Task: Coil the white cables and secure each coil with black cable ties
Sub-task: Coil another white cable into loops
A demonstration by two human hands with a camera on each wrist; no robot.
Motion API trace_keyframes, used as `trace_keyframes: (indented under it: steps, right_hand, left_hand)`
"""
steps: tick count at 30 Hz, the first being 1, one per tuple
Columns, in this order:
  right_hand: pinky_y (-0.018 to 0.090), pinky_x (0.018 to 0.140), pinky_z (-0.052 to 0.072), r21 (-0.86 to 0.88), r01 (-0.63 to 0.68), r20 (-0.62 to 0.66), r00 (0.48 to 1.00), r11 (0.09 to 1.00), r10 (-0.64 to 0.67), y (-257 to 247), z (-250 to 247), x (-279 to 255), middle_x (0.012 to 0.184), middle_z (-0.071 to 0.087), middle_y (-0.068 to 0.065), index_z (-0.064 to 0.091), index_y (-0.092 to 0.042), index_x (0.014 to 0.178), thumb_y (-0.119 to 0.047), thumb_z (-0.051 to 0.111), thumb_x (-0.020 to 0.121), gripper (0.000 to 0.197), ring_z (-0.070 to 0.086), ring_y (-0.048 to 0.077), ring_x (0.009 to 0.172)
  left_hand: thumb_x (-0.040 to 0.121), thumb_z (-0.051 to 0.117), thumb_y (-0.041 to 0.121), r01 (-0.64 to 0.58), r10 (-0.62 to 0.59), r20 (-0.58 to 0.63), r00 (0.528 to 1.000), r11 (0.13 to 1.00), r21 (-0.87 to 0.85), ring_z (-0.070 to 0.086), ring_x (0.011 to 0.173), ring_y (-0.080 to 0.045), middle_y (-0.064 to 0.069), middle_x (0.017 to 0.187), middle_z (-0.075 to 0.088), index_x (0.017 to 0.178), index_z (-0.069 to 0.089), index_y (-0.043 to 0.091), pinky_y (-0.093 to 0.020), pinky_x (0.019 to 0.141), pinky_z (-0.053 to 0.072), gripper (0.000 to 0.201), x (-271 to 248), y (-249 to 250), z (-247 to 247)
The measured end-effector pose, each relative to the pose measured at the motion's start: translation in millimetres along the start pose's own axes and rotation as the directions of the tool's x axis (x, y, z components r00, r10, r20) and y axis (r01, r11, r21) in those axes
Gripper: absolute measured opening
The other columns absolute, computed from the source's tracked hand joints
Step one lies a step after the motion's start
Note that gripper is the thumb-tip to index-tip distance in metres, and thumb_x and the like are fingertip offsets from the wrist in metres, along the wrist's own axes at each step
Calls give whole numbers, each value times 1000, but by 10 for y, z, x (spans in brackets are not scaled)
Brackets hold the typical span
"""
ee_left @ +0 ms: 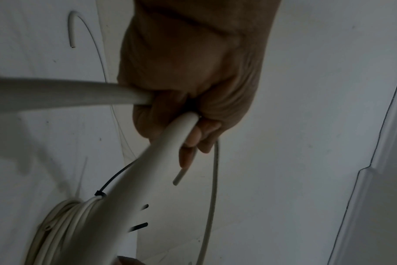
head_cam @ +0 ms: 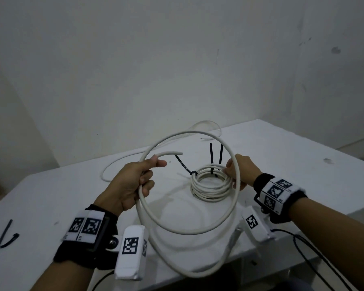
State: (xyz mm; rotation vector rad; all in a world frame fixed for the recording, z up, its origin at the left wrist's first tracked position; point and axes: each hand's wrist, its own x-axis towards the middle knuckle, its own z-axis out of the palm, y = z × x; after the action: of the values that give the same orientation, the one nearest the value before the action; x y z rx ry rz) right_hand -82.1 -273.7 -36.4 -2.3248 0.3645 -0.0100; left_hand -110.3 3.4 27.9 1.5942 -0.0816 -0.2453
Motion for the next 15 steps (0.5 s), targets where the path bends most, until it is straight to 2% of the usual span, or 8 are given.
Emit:
trace_keyframes:
  steps: [2, 4, 8, 10, 11, 13, 15]
  right_hand:
    - [33, 44, 53, 22, 41, 10, 999, 999, -41, 5, -20, -28, 56, 56, 12, 52, -3, 70, -9, 62, 84, 18, 59, 25, 39]
    - [31, 43, 52, 23, 57, 26, 998, 998, -57, 24, -45, -46, 55, 56, 13, 53, -3, 73, -13, 58, 88, 19, 54, 20, 32]
    - [30, 43, 52, -58, 57, 90, 995, 997, -51, 19, -134, -144, 60, 64, 16, 54, -1, 76, -27, 52, 94, 32, 60, 25, 39]
    - [31, 47, 52, -100, 98, 3, 995, 990, -98, -32, -267, -201, 64, 67, 15, 56, -4, 78, -28, 48, 96, 31, 66, 29, 49]
    - [32, 50, 53, -32, 141, -59, 988, 989, -143, -64, -353, -229, 68, 69, 15, 59, -3, 83, -31, 46, 97, 34, 67, 30, 54]
    - [31, 52, 53, 276, 236, -115, 971, 932, -212, -158, -530, -330, 76, 71, 16, 62, -2, 94, -51, 37, 97, 55, 67, 27, 61]
    - [31, 54, 54, 540, 233, 3, 960, 809, -279, -283, -643, -511, 82, 72, 17, 63, -4, 99, -66, 26, 89, 73, 67, 25, 66]
  left_hand:
    - [95, 53, 34, -2, 2, 2, 1000, 1000, 10, 29, 31, -9, 6, 41, 24, 98, 68, 6, -17, 31, 26, 32, 4, 12, 19]
    - [95, 53, 34, -4, 4, 6, 1000, 1000, 13, 29, 31, -9, 6, 41, 24, 98, 68, 6, -16, 31, 25, 32, 11, 20, 40]
    - [95, 53, 33, -11, 11, 10, 1000, 1000, 3, 28, 31, -9, 6, 42, 24, 97, 68, 6, -15, 31, 25, 31, 9, 38, 88]
    - [95, 53, 33, -23, 23, 18, 1000, 1000, -1, 28, 31, -9, 6, 42, 24, 97, 68, 6, -15, 32, 24, 31, 0, 49, 99]
    - [95, 53, 33, -29, 29, 21, 999, 1000, -4, 28, 31, -9, 6, 42, 24, 97, 68, 6, -15, 32, 24, 32, -5, 55, 102]
    - [94, 55, 34, -43, 43, 25, 999, 999, -15, 28, 31, -10, 6, 42, 24, 95, 69, 6, -15, 32, 23, 32, -16, 67, 108]
    - [93, 57, 35, -58, 58, 28, 998, 998, -26, 28, 31, -9, 6, 42, 24, 94, 69, 6, -15, 33, 23, 32, -26, 86, 117]
